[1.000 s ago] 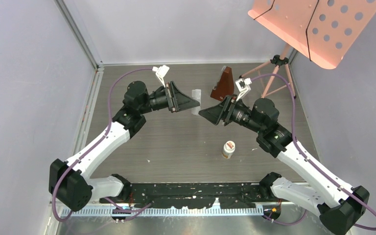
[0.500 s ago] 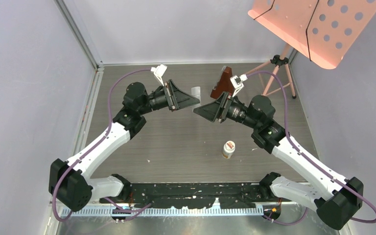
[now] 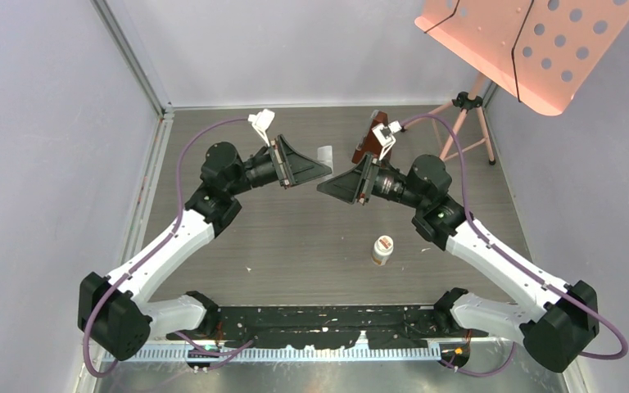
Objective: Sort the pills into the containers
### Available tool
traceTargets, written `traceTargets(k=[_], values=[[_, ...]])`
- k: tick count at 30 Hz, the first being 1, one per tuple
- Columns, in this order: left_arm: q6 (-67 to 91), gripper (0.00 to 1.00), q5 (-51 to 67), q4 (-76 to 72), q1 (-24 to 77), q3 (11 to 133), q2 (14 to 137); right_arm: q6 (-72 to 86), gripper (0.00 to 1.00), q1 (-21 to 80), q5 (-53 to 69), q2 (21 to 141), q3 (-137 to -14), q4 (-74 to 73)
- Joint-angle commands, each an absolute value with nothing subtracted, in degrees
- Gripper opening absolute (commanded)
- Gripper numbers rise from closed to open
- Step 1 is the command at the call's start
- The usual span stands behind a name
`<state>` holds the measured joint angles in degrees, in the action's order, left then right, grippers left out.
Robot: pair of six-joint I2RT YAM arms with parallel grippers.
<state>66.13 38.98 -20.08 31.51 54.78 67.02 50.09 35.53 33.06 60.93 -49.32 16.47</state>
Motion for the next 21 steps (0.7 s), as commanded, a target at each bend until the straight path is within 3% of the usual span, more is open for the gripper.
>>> traceTargets(k=[1, 4, 6, 10, 11, 13, 18, 21], values=[[66.9, 0.01, 39.1, -22.8, 31.5, 54.2, 65.4, 50.8, 0.49, 35.8, 35.8, 62.9, -52.4, 22.3], [66.7, 0.05, 38.7, -22.4, 31.4, 54.4, 65.6, 50.9, 0.33, 35.8, 37.8, 65.4, -54.3, 21.7], [66.1, 0.16, 38.3, -21.9, 31.0, 54.5, 65.7, 50.4, 0.26, 35.8, 38.7, 66.3, -55.4, 19.8], [62.1, 0.72, 36.0, -17.9, 30.0, 54.7, 64.4, 43.7, 0.23, 35.8, 36.3, 65.9, -57.6, 11.4], [60.2, 0.83, 35.0, -16.0, 30.0, 54.9, 63.8, 40.7, 0.22, 35.8, 35.4, 65.8, -58.7, 8.0], [54.7, 0.96, 32.9, -11.6, 30.0, 55.7, 62.8, 36.4, 0.22, 35.8, 34.6, 65.9, -59.8, 4.8], [41.1, 0.99, 22.4, 7.2, 29.2, 60.7, 61.3, 18.4, 0.24, 39.0, 24.4, 67.7, -62.7, -4.3], [37.8, 0.99, 19.5, 10.7, 28.3, 60.9, 60.0, 13.2, 0.24, 42.0, 13.7, 71.4, -66.1, -9.5]])
